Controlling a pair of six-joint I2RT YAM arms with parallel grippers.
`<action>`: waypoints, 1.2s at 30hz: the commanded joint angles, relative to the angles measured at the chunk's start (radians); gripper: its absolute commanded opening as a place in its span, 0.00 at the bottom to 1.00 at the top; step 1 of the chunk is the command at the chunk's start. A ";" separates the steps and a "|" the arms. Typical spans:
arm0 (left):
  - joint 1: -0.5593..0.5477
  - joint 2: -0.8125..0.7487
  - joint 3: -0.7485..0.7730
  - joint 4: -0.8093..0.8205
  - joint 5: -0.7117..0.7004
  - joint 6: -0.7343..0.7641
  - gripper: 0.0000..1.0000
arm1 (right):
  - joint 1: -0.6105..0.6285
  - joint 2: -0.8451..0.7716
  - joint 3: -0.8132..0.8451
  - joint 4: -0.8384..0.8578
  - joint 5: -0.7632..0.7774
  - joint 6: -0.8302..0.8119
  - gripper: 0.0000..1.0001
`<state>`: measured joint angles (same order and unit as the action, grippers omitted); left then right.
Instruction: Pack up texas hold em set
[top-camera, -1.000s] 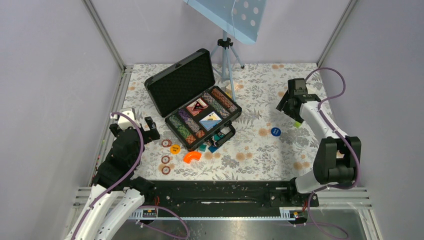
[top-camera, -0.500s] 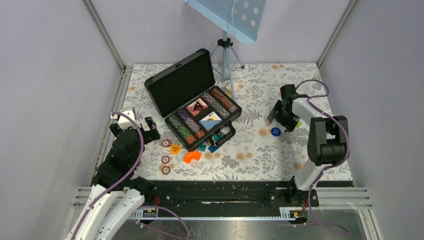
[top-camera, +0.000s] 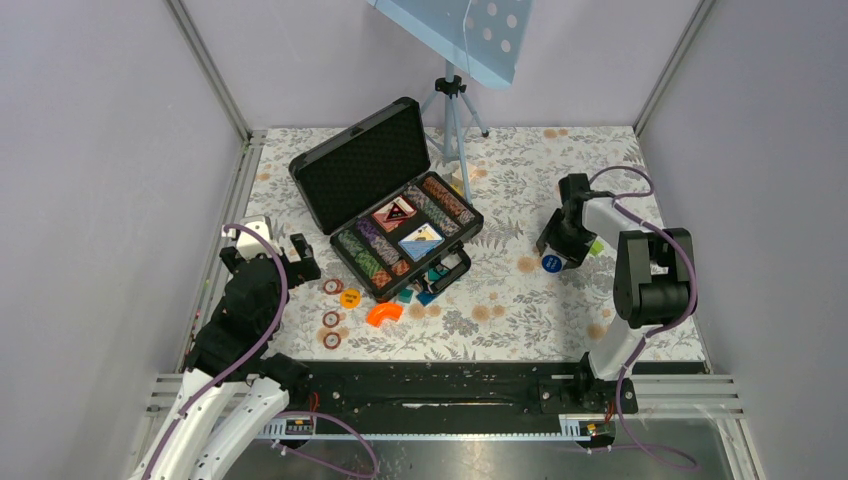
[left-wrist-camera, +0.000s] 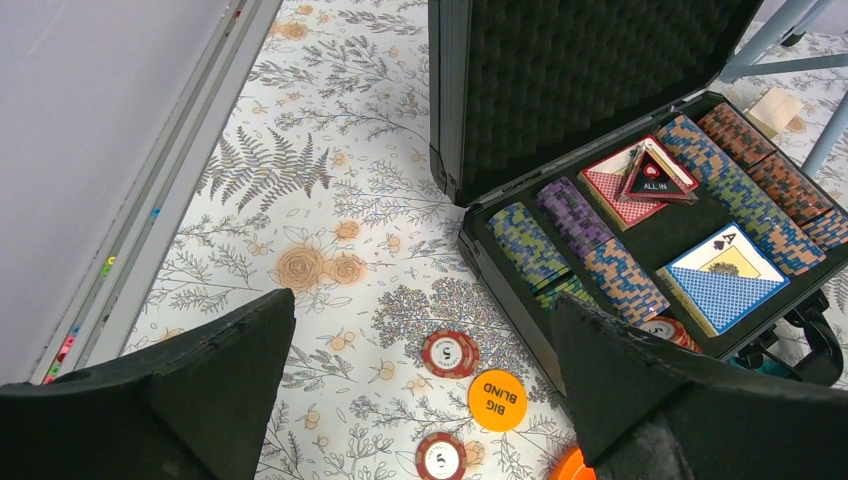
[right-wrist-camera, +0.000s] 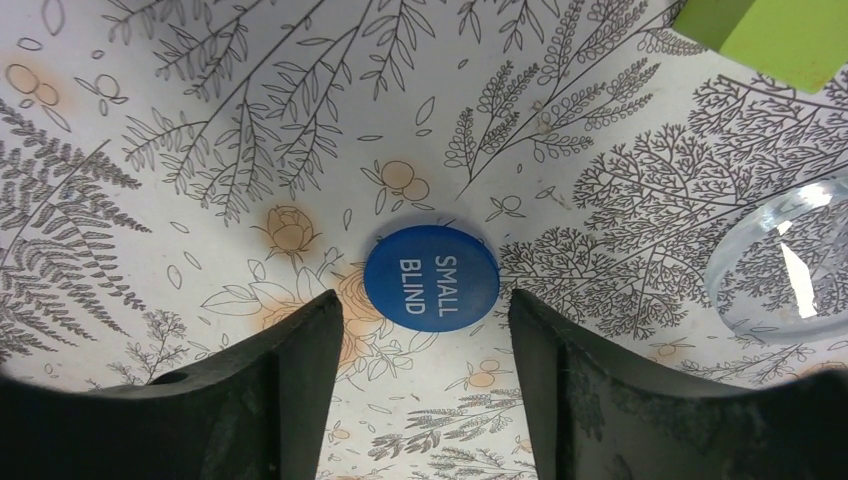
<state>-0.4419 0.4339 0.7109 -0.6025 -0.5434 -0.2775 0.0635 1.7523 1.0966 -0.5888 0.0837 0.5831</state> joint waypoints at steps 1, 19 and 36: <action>0.003 0.005 -0.005 0.053 0.018 0.012 0.99 | 0.001 -0.020 -0.027 0.011 -0.025 -0.015 0.66; 0.003 0.013 -0.005 0.054 0.023 0.014 0.99 | 0.029 -0.024 -0.039 0.015 -0.026 -0.115 0.49; 0.003 0.017 -0.007 0.055 0.023 0.015 0.99 | 0.172 -0.015 0.082 -0.039 0.115 -0.233 0.57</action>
<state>-0.4419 0.4416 0.7105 -0.5949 -0.5274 -0.2771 0.2359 1.8072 1.1736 -0.6197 0.1425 0.3534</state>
